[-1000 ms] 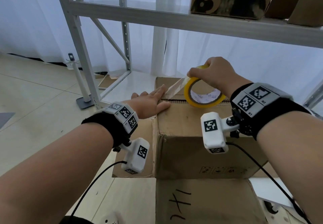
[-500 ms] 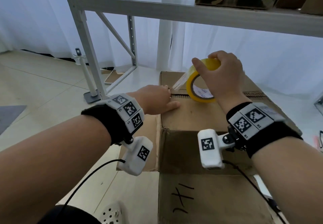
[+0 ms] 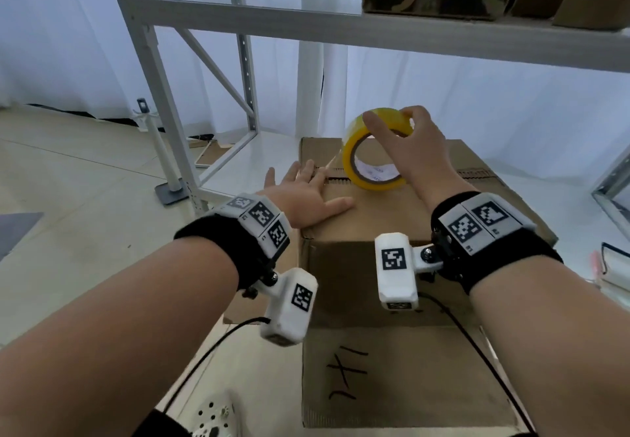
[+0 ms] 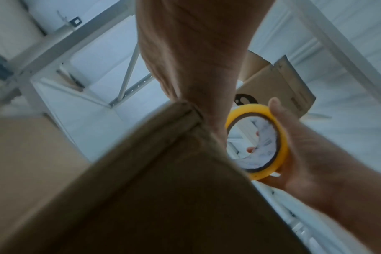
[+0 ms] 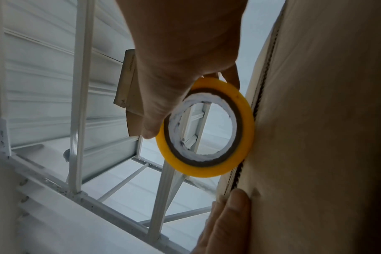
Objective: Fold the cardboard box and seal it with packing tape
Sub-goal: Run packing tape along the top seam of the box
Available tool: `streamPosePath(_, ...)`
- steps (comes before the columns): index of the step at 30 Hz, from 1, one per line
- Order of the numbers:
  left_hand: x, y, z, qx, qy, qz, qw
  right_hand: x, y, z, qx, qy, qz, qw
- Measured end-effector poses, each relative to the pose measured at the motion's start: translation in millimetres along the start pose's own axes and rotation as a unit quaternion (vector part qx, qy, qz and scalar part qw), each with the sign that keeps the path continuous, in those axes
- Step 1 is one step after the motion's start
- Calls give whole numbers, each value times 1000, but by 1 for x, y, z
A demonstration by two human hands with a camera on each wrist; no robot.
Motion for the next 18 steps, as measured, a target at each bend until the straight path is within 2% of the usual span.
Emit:
streamPosePath(2, -3, 0, 9, -2, -19, 4, 1000, 1, 5, -1, 10, -28, 10, 1000)
streamPosePath(8, -14, -4, 34, 7, -71, 26, 997, 19, 4, 12, 12, -23, 17, 1000)
streamPosePath(10, -16, -5, 28, 19, -61, 16, 998, 23, 0, 18, 0, -3, 28, 1000)
streamPosePath(13, -13, -11, 18, 2, -25, -4, 1000, 28, -9, 25, 10, 31, 34, 999)
streamPosePath(18, -5, -15, 14, 14, -8, -14, 1000, 34, -17, 32, -22, 177, 53, 983)
Point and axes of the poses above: each hand's wrist, its own y-axis away from the middle knuckle, its own x-axis out of the palm, z = x × y, the point moved 4 cm from there along -y, towards the middle knuckle, and after that the axes turned 10 degrees about -y, right-handed, at the moved point
